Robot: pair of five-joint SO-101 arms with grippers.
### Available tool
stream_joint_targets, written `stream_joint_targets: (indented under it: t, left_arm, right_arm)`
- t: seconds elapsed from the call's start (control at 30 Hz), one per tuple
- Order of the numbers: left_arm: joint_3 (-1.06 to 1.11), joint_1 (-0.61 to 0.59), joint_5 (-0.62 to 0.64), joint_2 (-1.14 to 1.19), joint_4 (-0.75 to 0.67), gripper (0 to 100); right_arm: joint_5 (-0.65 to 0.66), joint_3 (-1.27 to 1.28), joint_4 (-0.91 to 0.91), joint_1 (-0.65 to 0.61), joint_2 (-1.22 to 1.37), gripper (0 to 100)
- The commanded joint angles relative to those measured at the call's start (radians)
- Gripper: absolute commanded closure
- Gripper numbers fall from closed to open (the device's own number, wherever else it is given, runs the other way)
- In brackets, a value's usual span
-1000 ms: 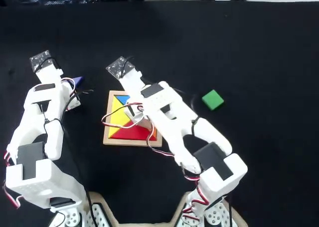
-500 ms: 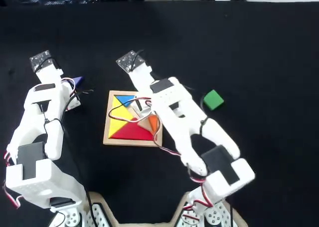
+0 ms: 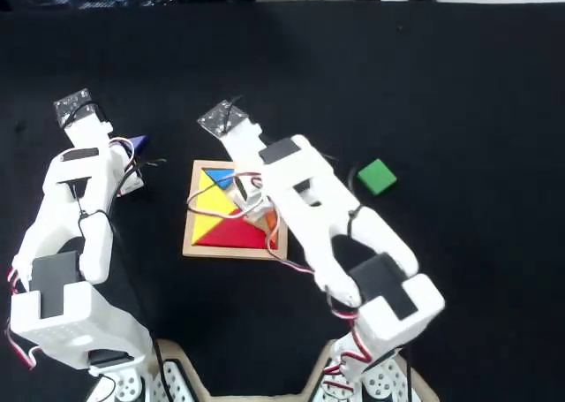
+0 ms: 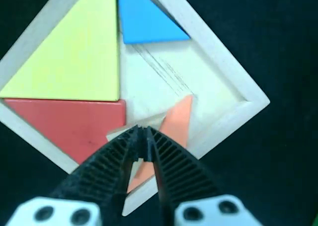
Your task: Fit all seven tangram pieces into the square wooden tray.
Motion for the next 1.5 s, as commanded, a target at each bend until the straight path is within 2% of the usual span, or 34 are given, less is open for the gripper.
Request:
stream_joint_targets:
  t: [0.0, 0.23, 0.43, 0.6, 0.87, 1.2, 1.47]
  left_arm:
    - [-0.018, 0.012, 0.006, -0.043, -0.011, 93]
    - [-0.018, 0.012, 0.006, -0.043, -0.011, 93]
    - [-0.018, 0.012, 0.006, -0.043, -0.011, 93]
    - [-0.018, 0.012, 0.006, -0.043, -0.011, 93]
    - [-0.018, 0.012, 0.006, -0.043, -0.011, 93]
    - [-0.018, 0.012, 0.006, -0.043, -0.011, 93]
    - [-0.018, 0.012, 0.006, -0.043, -0.011, 93]
  right_arm:
    - [0.006, -0.087, 0.034, -0.015, 0.033, 98.8]
    - [0.005, -0.111, -0.008, -0.015, 0.065, 98.8]
    - [-0.064, -0.116, -0.048, 0.038, 0.051, 98.8]
    - [-0.072, -0.044, -0.038, 0.043, -0.090, 98.8]
    - [-0.069, 0.151, -0.077, -0.052, -0.309, 98.8]
    - [-0.044, 0.035, -0.018, -0.075, -0.113, 98.8]
    - [-0.044, 0.019, -0.015, -0.081, -0.084, 98.8]
